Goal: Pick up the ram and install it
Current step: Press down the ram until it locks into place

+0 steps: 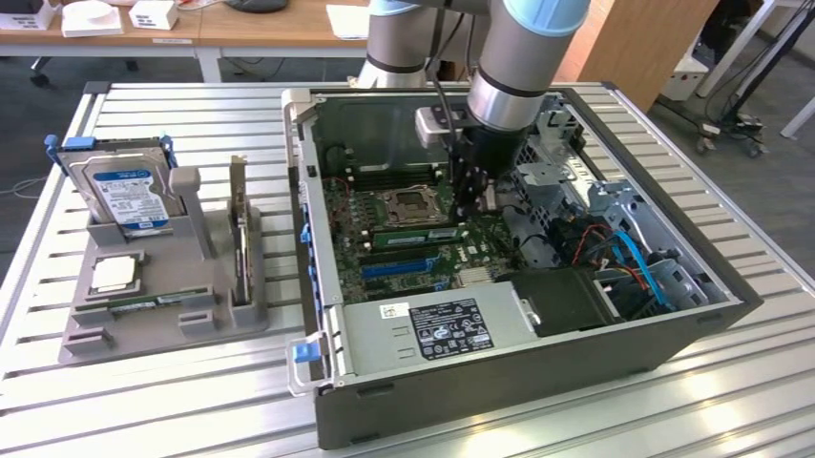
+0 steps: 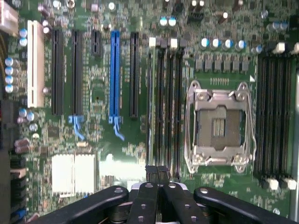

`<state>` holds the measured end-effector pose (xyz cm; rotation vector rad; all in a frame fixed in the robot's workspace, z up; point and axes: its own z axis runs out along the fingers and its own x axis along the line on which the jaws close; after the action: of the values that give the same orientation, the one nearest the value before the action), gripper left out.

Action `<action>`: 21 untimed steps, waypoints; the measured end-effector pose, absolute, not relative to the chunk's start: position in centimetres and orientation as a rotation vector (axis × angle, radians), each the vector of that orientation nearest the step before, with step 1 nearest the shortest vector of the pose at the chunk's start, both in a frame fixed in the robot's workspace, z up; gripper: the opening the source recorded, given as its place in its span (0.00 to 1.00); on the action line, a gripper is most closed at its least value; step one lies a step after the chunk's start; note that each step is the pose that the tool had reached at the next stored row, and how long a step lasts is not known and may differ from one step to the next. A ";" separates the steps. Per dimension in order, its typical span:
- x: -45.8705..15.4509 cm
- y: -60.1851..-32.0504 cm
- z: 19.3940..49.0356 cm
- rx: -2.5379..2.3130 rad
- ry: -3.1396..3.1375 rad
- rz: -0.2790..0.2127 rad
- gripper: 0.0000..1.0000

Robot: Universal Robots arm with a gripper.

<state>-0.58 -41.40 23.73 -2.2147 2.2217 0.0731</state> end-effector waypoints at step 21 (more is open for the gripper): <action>-6.5 -41.2 23.7 -2.215 2.221 0.073 0.10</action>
<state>-6.48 -41.24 23.73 -2.2146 2.2214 0.0726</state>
